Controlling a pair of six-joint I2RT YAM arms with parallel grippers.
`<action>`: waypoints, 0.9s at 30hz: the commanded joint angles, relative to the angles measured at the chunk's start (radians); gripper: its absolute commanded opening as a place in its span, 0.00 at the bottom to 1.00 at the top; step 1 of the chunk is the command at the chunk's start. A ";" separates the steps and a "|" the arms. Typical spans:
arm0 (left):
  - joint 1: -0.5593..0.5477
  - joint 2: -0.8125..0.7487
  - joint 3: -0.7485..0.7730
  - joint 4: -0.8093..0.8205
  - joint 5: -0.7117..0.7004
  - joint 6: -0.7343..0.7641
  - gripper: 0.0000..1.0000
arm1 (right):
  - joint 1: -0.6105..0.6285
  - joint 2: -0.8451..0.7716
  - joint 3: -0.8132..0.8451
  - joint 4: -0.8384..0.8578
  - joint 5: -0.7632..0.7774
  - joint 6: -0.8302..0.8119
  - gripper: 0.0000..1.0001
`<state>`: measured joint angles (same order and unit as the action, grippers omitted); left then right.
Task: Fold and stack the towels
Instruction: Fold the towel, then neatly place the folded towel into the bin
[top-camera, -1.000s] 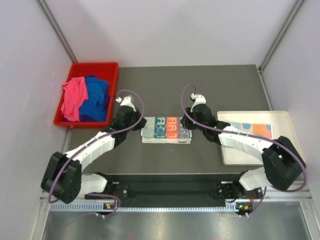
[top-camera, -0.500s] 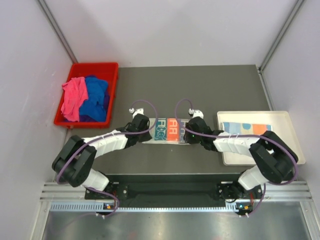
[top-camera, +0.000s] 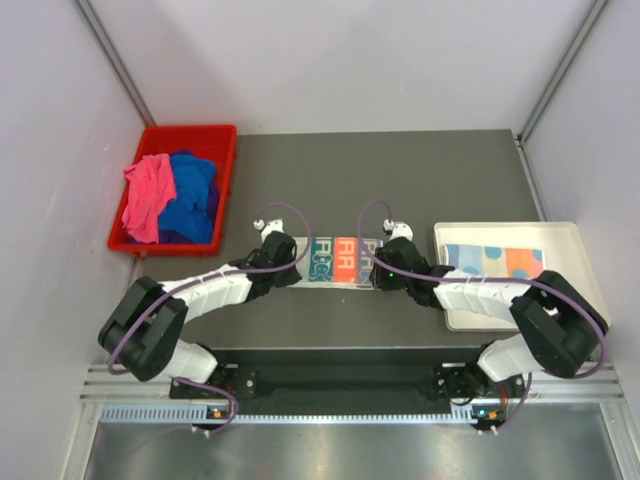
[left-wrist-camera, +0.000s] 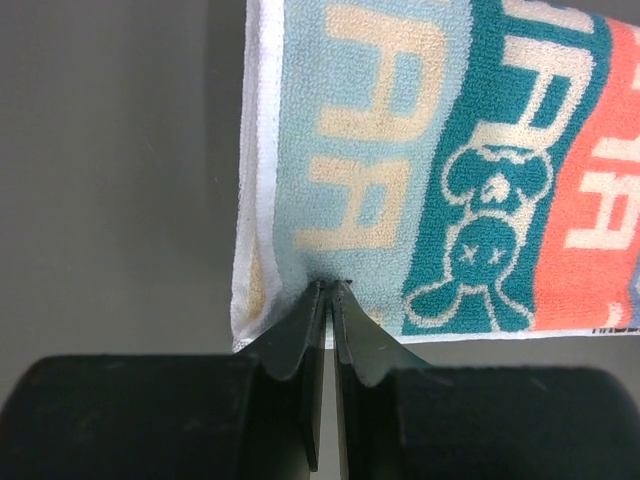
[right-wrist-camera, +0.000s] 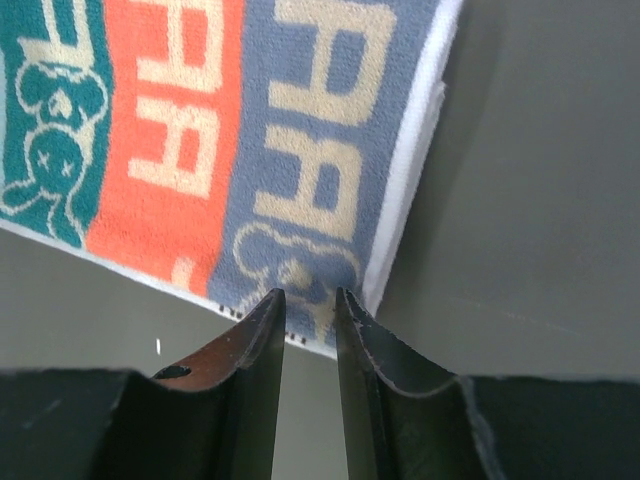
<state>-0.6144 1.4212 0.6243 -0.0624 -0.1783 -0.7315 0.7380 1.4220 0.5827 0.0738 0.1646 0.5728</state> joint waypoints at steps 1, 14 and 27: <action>-0.004 -0.038 -0.003 -0.054 -0.035 0.010 0.12 | 0.017 -0.070 -0.027 -0.005 0.016 0.002 0.28; -0.004 -0.048 0.078 -0.132 -0.064 0.024 0.14 | 0.009 -0.158 -0.095 -0.018 0.007 0.013 0.29; -0.310 0.337 0.698 -0.446 -0.375 -0.115 0.31 | -0.193 -0.730 0.166 -0.503 0.070 -0.129 0.54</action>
<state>-0.8494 1.5913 1.1488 -0.3523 -0.3977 -0.7662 0.6022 0.7929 0.6590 -0.2768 0.2020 0.5007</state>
